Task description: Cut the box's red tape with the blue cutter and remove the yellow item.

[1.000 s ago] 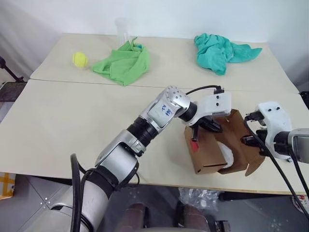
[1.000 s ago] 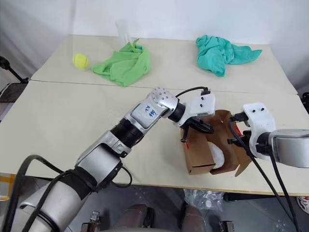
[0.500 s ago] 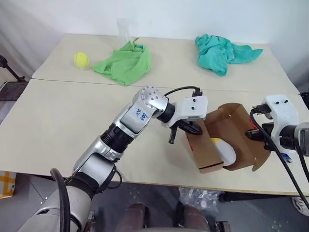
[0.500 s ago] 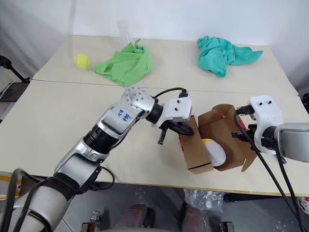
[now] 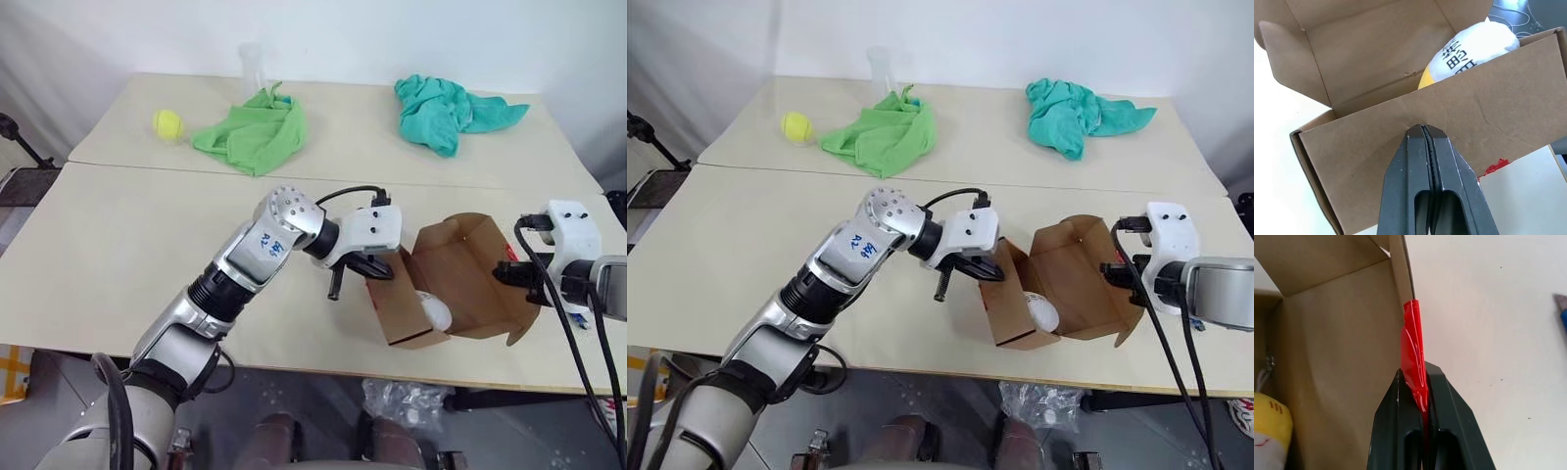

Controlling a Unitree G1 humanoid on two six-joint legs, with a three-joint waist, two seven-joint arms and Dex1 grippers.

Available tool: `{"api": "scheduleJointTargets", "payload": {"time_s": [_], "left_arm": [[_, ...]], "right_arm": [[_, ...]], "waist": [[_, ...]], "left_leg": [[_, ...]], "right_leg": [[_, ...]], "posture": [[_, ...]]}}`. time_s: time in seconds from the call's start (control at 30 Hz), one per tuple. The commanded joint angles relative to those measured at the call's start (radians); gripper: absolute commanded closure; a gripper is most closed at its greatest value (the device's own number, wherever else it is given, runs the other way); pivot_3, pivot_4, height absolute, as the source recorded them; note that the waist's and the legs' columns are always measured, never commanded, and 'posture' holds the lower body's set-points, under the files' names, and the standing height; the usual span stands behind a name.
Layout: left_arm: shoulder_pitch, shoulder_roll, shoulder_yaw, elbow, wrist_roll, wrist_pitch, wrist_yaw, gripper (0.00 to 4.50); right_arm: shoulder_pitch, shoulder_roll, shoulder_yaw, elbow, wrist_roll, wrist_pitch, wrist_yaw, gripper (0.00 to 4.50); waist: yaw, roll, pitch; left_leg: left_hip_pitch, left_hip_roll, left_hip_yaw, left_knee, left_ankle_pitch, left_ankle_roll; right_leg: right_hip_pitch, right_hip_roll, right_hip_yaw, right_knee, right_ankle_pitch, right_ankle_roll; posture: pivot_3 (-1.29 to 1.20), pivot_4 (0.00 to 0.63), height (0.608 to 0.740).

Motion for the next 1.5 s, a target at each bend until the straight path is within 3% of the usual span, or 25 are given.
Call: {"api": "scheduleJointTargets", "payload": {"time_s": [0.03,0.27,0.53,0.83,0.97,1.07,1.3,1.43,1.5], "left_arm": [[0.059,0.009,-0.105,0.059,0.06,0.024,0.014,4.5],[0.08,0.001,-0.112,0.069,0.066,0.024,0.031,4.5],[0.082,-0.019,-0.108,0.117,0.091,0.001,0.05,4.5],[0.053,-0.062,-0.083,0.198,0.103,-0.026,0.072,4.5],[0.036,-0.062,-0.072,0.225,0.105,-0.039,0.068,4.5],[0.022,-0.047,-0.063,0.241,0.109,-0.045,0.063,4.5],[0.003,-0.034,-0.054,0.275,0.114,-0.061,0.064,4.5],[-0.002,-0.032,-0.051,0.302,0.12,-0.076,0.069,4.5],[-0.005,-0.029,-0.049,0.311,0.122,-0.083,0.069,4.5]], "right_arm": [[0.008,0.046,-0.096,0.01,0.009,-0.009,0.001,4.45],[0.095,0.175,-0.151,0.008,0.009,0.004,0.034,4.45],[0.115,0.215,-0.118,-0.008,0.009,0.003,0.042,4.45],[0.101,0.186,-0.047,-0.057,0.009,-0.01,0.042,4.45],[0.094,0.143,0.007,-0.088,-0.079,-0.001,0.066,4.45],[0.097,0.156,-0.021,-0.094,-0.174,-0.034,0.124,3.86],[0.144,0.127,-0.061,-0.141,-0.467,-0.043,0.323,1.42],[0.186,0.105,-0.104,-0.2,-0.709,-0.134,0.498,0.07],[0.202,0.101,-0.118,-0.213,-0.813,-0.181,0.567,0.03]], "waist": [[0.0,0.0,0.0],[0.002,0.001,-0.002],[-0.001,0.005,-0.002],[0.001,0.005,-0.002],[0.0,0.005,-0.002],[0.0,0.005,-0.002],[-0.002,0.005,-0.002],[-0.005,0.005,-0.002],[-0.005,0.005,-0.002]], "left_leg": [[0.0,0.0,0.0,0.0,0.0,0.0],[0.001,0.0,-0.001,0.0,0.001,0.001],[-0.004,-0.003,0.0,-0.001,0.001,0.003],[-0.004,-0.004,0.0,-0.001,0.001,0.003],[-0.004,-0.004,0.0,-0.001,0.001,0.004],[-0.004,-0.004,0.0,-0.001,0.001,0.004],[-0.005,-0.004,0.001,-0.004,0.001,0.004],[-0.005,-0.004,0.002,-0.006,0.001,0.004],[-0.004,-0.004,0.003,-0.006,0.001,0.004]], "right_leg": [[0.0,0.0,0.001,0.0,0.0,0.0],[0.001,0.0,0.011,0.0,0.001,-0.001],[-0.006,0.0,0.017,0.002,0.001,0.0],[-0.005,-0.001,0.017,-0.001,0.001,0.0],[-0.005,-0.001,0.017,0.0,0.001,0.0],[-0.005,-0.001,0.017,-0.001,0.001,0.0],[-0.007,-0.001,0.017,-0.001,0.001,0.0],[-0.008,0.0,0.014,-0.001,0.001,0.0],[-0.009,0.0,0.011,-0.001,0.002,0.0]], "posture": [[0.0,0.15,0.74],[0.0,0.15,0.74],[0.0,0.15,0.74],[0.0,0.15,0.74],[0.0,0.15,0.74],[0.0,0.15,0.74],[0.0,0.15,0.74],[0.0,0.15,0.74],[0.0,0.15,0.74]]}}
